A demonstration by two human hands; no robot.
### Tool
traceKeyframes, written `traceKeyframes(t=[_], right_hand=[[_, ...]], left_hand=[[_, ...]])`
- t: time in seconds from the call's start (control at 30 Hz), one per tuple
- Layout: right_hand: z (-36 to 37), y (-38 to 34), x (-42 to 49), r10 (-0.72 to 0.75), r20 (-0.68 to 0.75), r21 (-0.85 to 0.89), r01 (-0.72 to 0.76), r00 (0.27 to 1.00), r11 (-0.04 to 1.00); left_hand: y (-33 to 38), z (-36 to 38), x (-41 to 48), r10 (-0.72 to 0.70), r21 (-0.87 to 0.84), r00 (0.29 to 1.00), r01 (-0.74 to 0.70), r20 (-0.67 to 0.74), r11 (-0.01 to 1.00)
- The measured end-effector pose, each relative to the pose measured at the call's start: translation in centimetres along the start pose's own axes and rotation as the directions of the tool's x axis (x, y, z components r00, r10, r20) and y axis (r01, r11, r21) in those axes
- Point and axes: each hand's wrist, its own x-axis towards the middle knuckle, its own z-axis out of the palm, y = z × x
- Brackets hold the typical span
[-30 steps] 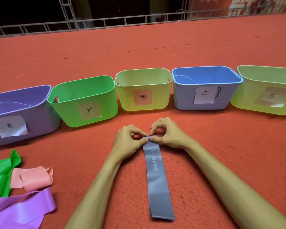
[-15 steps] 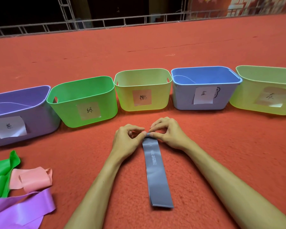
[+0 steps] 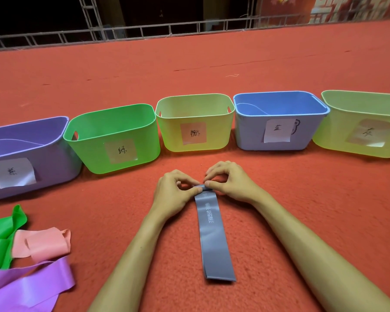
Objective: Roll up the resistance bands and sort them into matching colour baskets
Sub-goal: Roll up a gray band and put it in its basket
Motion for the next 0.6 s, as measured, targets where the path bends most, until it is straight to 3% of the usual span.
traceKeyframes(t=[0.37, 0.6], right_hand=[[-0.67, -0.17, -0.05, -0.010, 0.128, -0.002, 0.011, 0.992, 1.000], [-0.71, -0.51, -0.18, -0.007, 0.153, 0.001, 0.007, 0.988, 1.000]], left_hand=[[0.57, -0.24, -0.53, 0.025, 0.076, 0.996, -0.032, 0.090, 0.997], [0.35, -0.06, -0.55, 0.044, -0.023, 0.997, -0.042, 0.061, 0.999]])
